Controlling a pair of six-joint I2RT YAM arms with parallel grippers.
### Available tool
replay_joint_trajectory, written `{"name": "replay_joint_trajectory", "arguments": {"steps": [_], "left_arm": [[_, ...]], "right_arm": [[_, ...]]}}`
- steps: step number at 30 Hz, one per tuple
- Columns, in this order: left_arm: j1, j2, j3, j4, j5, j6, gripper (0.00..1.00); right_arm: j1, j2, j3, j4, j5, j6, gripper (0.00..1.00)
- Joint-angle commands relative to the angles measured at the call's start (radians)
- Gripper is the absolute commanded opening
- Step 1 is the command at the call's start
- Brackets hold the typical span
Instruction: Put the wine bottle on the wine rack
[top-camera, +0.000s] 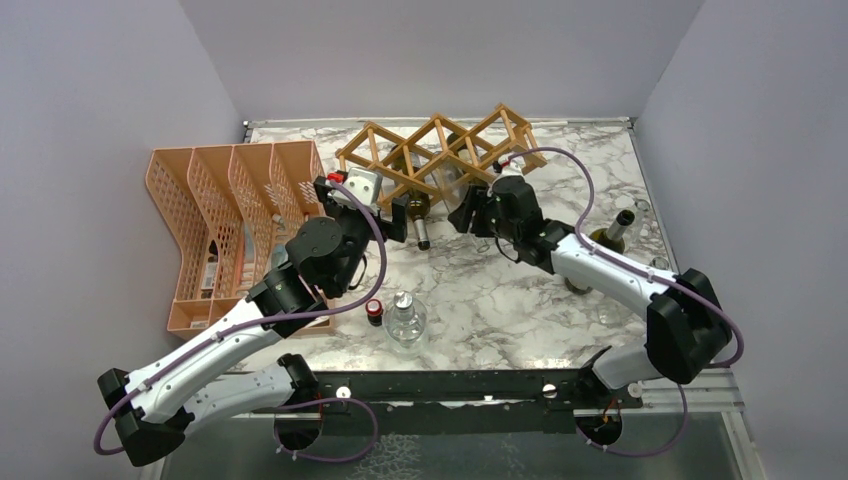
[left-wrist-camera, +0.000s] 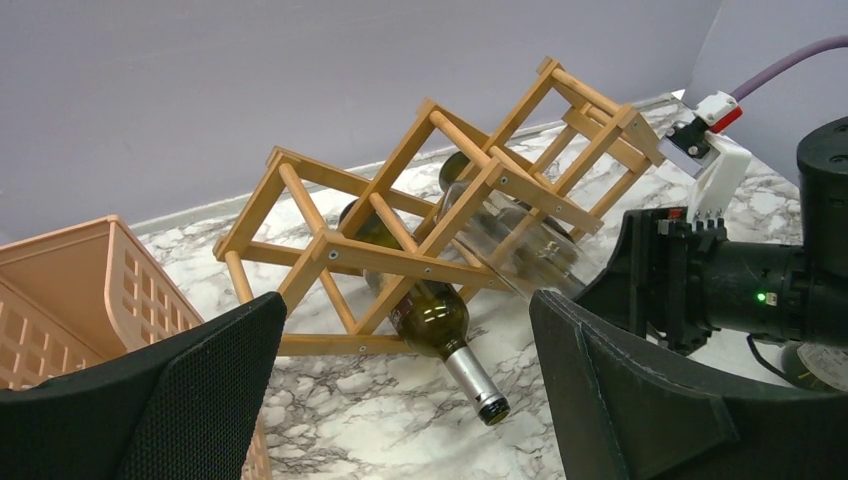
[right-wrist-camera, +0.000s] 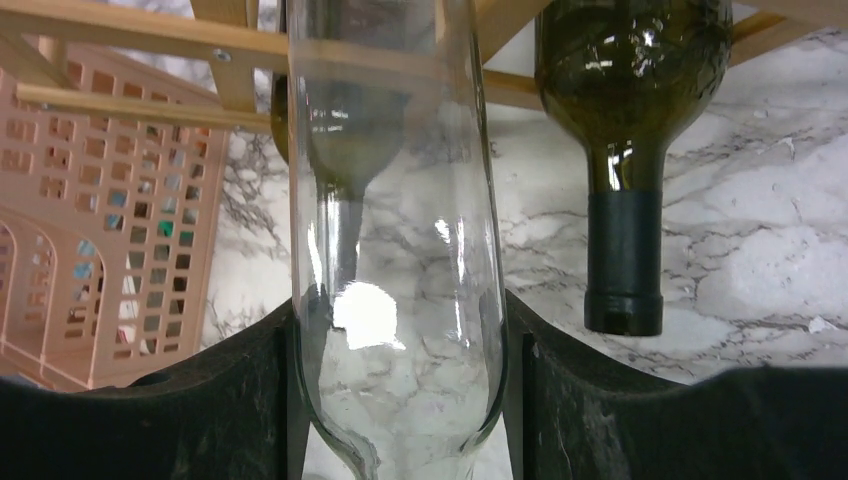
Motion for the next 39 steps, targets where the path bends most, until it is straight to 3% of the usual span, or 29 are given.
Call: {"name": "replay_joint_trajectory", "arguments": {"steps": [1, 14, 18, 28, 32, 39], "left_arm": [[0.002, -0.006, -0.002, 0.027, 0.036, -0.016, 0.99], [0.002, -0.008, 0.031, 0.015, 0.049, -0.037, 0.99], [0.001, -0.012, 0.036, 0.01, 0.05, -0.037, 0.99], [0.003, -0.017, 0.037, -0.005, 0.053, -0.039, 0.99], [0.003, -0.018, 0.034, -0.009, 0.053, -0.04, 0.99], [0.003, -0.016, 0.03, -0.01, 0.052, -0.042, 0.99]], "right_arm": [[0.007, 0.038, 0.083, 0.206, 0.1, 0.067, 0.01], [0.008, 0.215, 0.238, 0.236, 0.162, 0.123, 0.01], [0.007, 0.28, 0.309, 0.197, 0.157, 0.14, 0.05], [0.006, 0.364, 0.378, 0.169, 0.168, 0.133, 0.27], [0.006, 0.371, 0.367, 0.172, 0.181, 0.13, 0.44], [0.006, 0.387, 0.378, 0.151, 0.151, 0.111, 0.62]]}}
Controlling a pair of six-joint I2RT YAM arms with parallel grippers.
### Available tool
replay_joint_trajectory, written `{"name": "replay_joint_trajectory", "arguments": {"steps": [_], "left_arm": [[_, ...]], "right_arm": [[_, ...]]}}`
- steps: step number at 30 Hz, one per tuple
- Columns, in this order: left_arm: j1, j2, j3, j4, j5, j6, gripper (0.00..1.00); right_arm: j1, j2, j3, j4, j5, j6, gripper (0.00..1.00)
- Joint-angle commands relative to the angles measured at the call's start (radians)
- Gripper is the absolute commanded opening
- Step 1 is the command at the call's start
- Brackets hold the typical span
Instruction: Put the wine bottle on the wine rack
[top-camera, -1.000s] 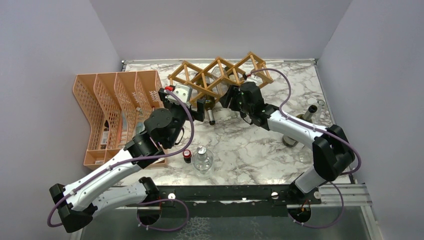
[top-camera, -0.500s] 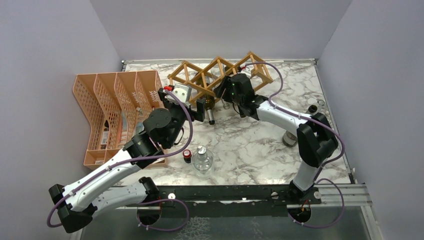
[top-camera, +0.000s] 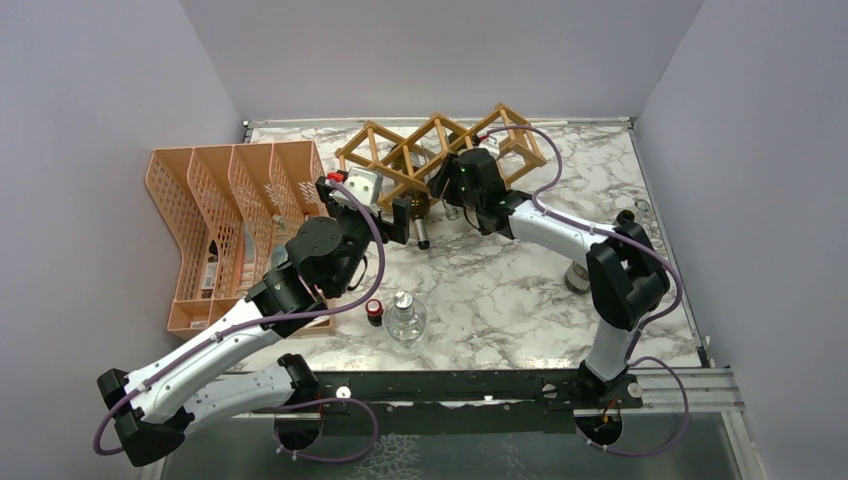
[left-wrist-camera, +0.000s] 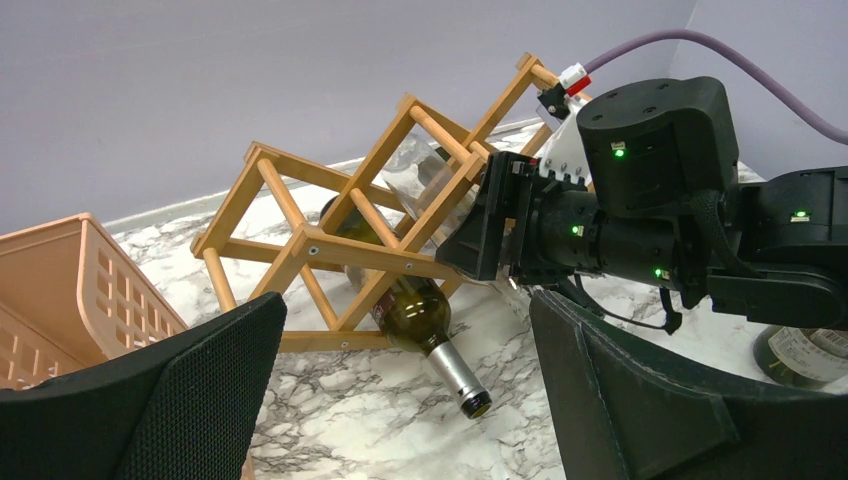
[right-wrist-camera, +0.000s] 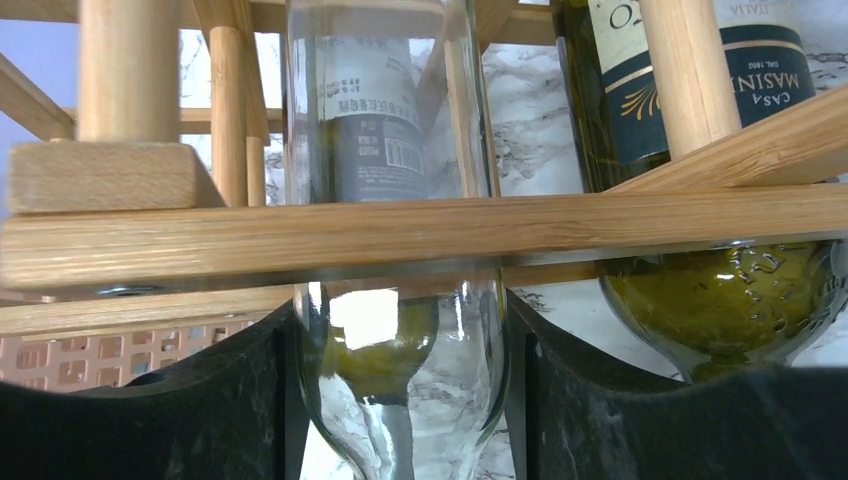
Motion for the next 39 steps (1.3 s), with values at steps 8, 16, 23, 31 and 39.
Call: {"name": "replay_joint_trajectory", "arguments": {"steps": [8, 16, 23, 31, 39], "left_arm": [[0.002, -0.012, 0.031, 0.001, 0.016, -0.008, 0.99], [0.003, -0.013, 0.045, -0.003, 0.013, -0.006, 0.99], [0.003, -0.025, 0.034, -0.006, 0.016, -0.011, 0.99], [0.002, -0.029, 0.02, -0.007, 0.033, -0.021, 0.99], [0.002, -0.02, 0.011, 0.008, 0.061, -0.03, 0.99]], "right_arm": [[0.002, -0.001, 0.065, -0.004, 0.024, -0.052, 0.76], [-0.001, -0.093, 0.053, -0.073, 0.111, -0.13, 0.82], [0.0, -0.283, -0.038, -0.141, 0.196, -0.237, 0.82], [0.0, -0.57, -0.12, -0.346, 0.305, -0.36, 0.8], [0.0, -0.81, -0.121, -0.588, 0.578, -0.418, 0.78]]}}
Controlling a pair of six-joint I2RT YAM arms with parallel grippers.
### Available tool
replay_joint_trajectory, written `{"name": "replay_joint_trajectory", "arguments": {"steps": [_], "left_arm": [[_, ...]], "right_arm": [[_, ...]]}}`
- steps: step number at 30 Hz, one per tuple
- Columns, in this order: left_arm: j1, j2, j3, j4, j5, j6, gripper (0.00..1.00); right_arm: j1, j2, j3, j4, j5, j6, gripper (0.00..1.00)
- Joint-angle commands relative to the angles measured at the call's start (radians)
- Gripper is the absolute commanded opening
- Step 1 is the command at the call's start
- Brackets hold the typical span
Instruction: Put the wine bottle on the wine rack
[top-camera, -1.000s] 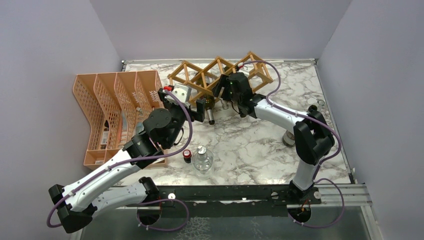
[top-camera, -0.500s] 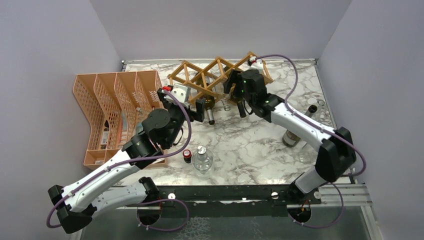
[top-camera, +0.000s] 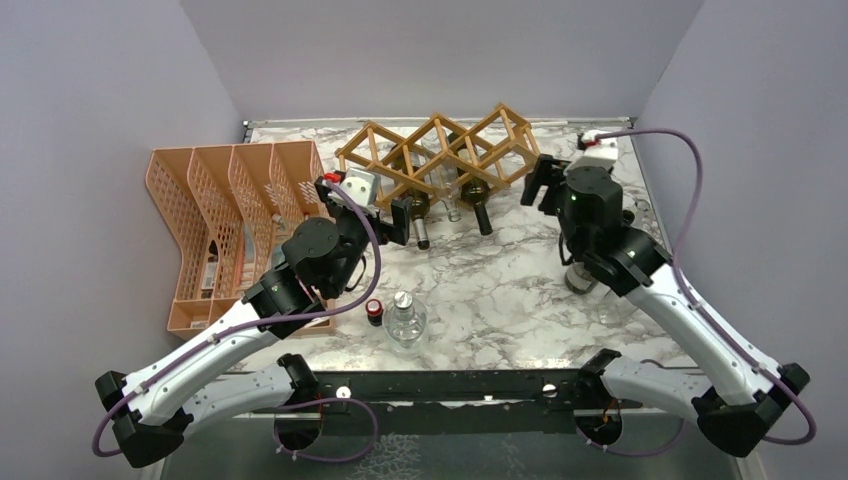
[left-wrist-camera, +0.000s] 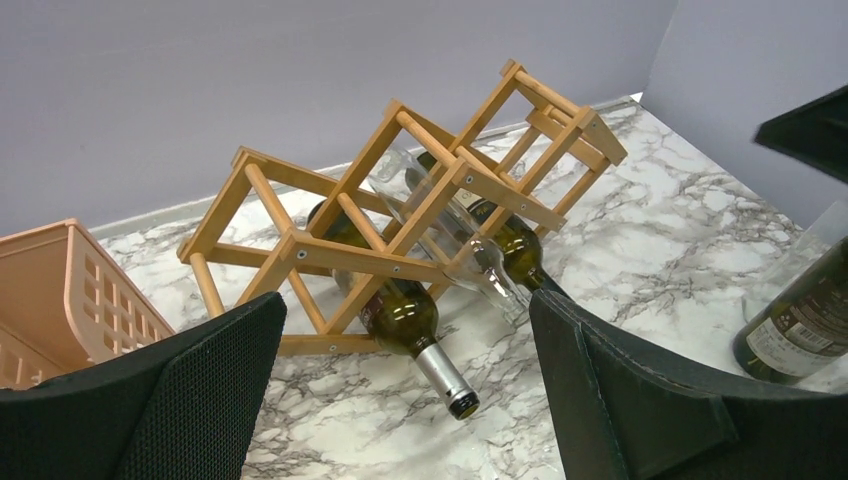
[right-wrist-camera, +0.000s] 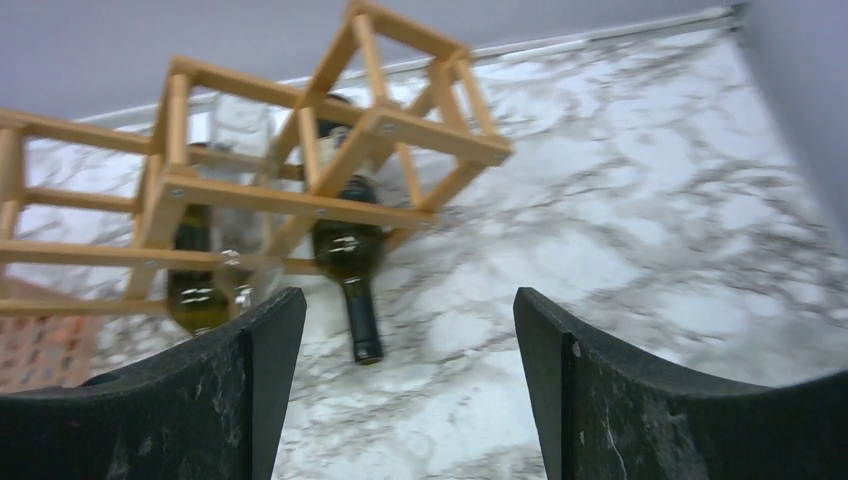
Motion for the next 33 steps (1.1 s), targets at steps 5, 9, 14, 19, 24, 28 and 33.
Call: {"name": "replay_joint_trajectory", "arguments": {"steps": [5, 9, 14, 19, 24, 28, 33], "left_arm": [[0.002, 0.009, 0.013, 0.011, 0.061, -0.026, 0.99], [0.002, 0.018, 0.015, 0.008, 0.071, -0.029, 0.99], [0.002, 0.026, 0.027, 0.0, 0.083, -0.029, 0.99], [0.003, 0.037, 0.035, -0.002, 0.089, -0.025, 0.99], [0.002, 0.043, 0.038, -0.005, 0.102, -0.029, 0.99], [0.002, 0.046, 0.039, -0.008, 0.101, -0.033, 0.99], [0.002, 0.055, 0.039, -0.001, 0.11, -0.04, 0.99]], "right_arm": [[-0.004, -0.092, 0.059, -0.304, 0.439, -0.054, 0.77], [-0.034, -0.091, 0.065, -0.358, 0.489, -0.031, 0.78], [-0.099, -0.117, 0.037, -0.357, 0.492, -0.03, 0.78], [-0.156, -0.132, -0.029, -0.334, 0.446, -0.027, 0.77], [-0.218, -0.133, -0.087, -0.333, 0.377, 0.007, 0.68], [-0.223, -0.144, -0.106, -0.333, 0.345, 0.017, 0.52], [-0.223, -0.178, -0.124, -0.306, 0.319, -0.006, 0.29]]}}
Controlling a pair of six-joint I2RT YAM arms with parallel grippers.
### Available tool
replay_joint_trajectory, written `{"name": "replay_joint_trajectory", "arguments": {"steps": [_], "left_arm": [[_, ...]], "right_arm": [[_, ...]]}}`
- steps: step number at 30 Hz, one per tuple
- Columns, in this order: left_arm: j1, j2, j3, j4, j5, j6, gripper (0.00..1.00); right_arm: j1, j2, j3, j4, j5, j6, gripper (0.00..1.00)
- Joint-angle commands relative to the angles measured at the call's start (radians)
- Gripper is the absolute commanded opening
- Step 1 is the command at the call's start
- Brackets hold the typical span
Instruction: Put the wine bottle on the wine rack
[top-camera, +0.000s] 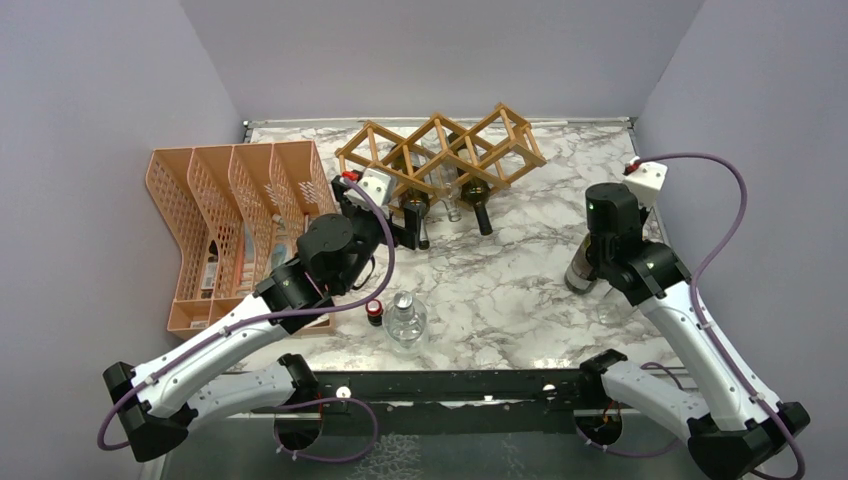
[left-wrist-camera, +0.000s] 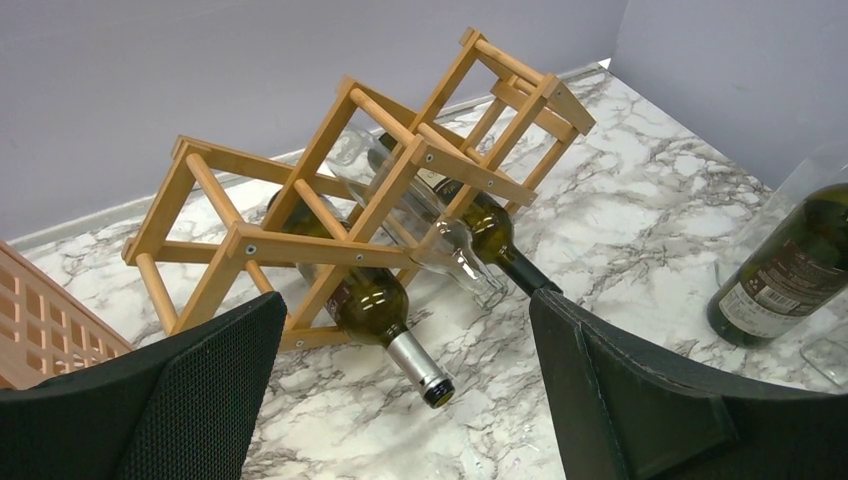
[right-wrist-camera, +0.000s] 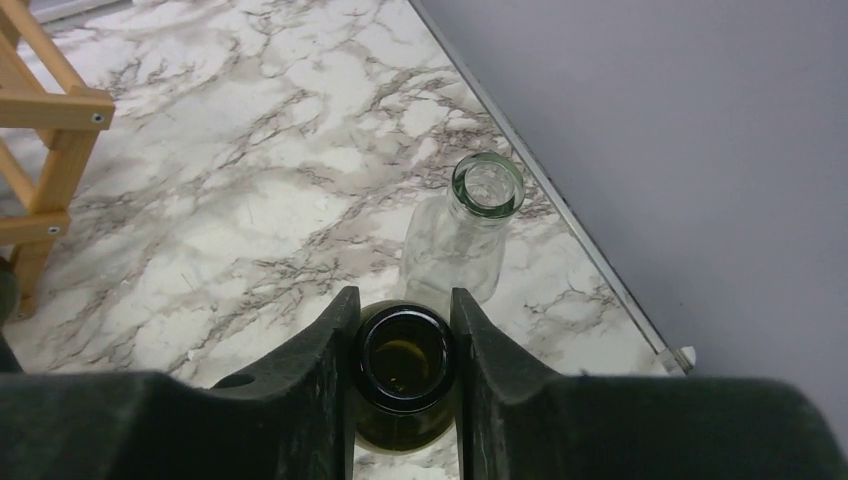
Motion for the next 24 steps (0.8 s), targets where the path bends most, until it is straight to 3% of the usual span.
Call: {"name": "replay_joint_trajectory", "arguments": {"steps": [1, 4, 9, 15, 24], "left_arm": [[0.002, 0.01, 0.038, 0.001, 0.038, -0.022, 0.99], [0.002, 0.023, 0.038, 0.01, 0.05, -0.025, 0.99], [0.002, 0.074, 0.05, 0.026, 0.132, -0.013, 0.99], [0.002, 0.146, 0.038, 0.101, 0.334, 0.0, 0.99], [0.001, 0.28, 0.02, 0.264, 0.603, -0.022, 0.98]], "right_arm": [[-0.003, -0.046, -0.014, 0.026, -0.038, -0.012, 0.24], [-0.004, -0.072, -0.007, 0.063, -0.107, -0.064, 0.1], [-0.003, -0.1, 0.044, 0.108, -0.4, -0.127, 0.03], [-0.003, -0.065, 0.107, 0.108, -0.648, -0.129, 0.01], [-0.003, -0.044, 0.131, 0.168, -0.847, -0.103, 0.01]]}}
